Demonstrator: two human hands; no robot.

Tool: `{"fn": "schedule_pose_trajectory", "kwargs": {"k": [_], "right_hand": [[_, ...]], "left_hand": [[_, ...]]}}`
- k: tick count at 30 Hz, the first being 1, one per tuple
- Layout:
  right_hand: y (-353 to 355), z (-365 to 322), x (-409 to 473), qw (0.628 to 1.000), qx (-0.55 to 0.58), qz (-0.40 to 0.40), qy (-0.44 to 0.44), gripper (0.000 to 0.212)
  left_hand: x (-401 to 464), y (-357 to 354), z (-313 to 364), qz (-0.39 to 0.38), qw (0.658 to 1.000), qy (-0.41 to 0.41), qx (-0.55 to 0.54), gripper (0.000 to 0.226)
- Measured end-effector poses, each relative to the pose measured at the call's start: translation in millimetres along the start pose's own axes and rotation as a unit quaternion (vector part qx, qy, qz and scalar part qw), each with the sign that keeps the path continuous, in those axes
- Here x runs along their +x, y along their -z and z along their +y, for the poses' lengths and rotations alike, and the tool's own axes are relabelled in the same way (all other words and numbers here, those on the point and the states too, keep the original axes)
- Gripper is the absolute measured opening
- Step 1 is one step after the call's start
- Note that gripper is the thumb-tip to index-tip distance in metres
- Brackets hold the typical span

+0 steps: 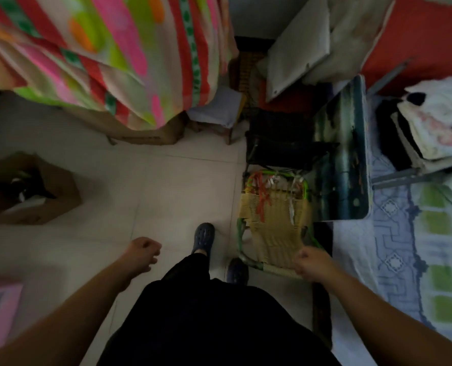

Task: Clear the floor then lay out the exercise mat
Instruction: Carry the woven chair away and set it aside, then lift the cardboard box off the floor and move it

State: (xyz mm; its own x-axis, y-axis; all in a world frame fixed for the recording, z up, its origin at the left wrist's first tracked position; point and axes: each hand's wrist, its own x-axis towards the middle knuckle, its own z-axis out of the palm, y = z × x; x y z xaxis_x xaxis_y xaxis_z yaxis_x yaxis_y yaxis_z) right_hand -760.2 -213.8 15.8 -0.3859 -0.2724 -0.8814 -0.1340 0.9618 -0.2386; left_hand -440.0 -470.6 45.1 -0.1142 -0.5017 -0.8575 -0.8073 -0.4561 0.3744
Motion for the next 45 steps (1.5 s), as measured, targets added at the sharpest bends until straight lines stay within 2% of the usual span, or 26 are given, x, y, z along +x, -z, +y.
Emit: {"fn": "schedule_pose_trajectory", "kwargs": {"k": [3,6,11,13,17,21,24,29,34,39,45], "right_hand": [[8,16,-6,0.997,-0.076,-0.019,-0.013,0.011],[8,10,-5,0.989,-0.142,-0.028,-0.015,0.02],[-8,-69,0,0.991,-0.132,-0.018,0.015,0.011],[-27,-113,-2,0.986,-0.158,-0.009,0.053,0.008],[-82,-201,-11,0.972,-0.184,-0.022,0.144,0.009],[-160,-270,-32,0.969,-0.171,-0.067,0.166,0.024],[-226,-302,-50,0.953,-0.225,-0.077,0.189,0.019],[-323,-343,-75,0.925,-0.292,-0.117,0.213,0.006],[-375,-375,-84,0.916,-0.321,-0.117,0.208,0.006],[-383,-408,-71,0.918,-0.34,-0.092,0.184,0.005],[-379,-464,-21,0.921,-0.359,-0.085,0.127,0.003]], "left_hand": [[-28,-10,-53,0.006,0.999,0.032,-0.004,0.017],[-54,-13,-96,0.009,0.999,0.045,0.009,0.018],[-89,-5,-156,0.067,0.992,0.098,-0.047,0.015],[-100,2,-179,0.083,0.986,0.119,-0.078,0.014],[-108,19,-224,0.088,0.978,0.146,-0.12,0.016],[-108,52,-267,0.077,0.979,0.134,-0.13,0.02],[-107,96,-300,0.075,0.976,0.132,-0.153,0.025],[-101,181,-369,0.116,0.956,0.151,-0.223,0.021],[-100,258,-429,0.164,0.923,0.194,-0.29,0.018],[-84,301,-450,0.159,0.912,0.234,-0.297,0.02],[-36,352,-416,0.114,0.917,0.226,-0.308,0.016]]}}
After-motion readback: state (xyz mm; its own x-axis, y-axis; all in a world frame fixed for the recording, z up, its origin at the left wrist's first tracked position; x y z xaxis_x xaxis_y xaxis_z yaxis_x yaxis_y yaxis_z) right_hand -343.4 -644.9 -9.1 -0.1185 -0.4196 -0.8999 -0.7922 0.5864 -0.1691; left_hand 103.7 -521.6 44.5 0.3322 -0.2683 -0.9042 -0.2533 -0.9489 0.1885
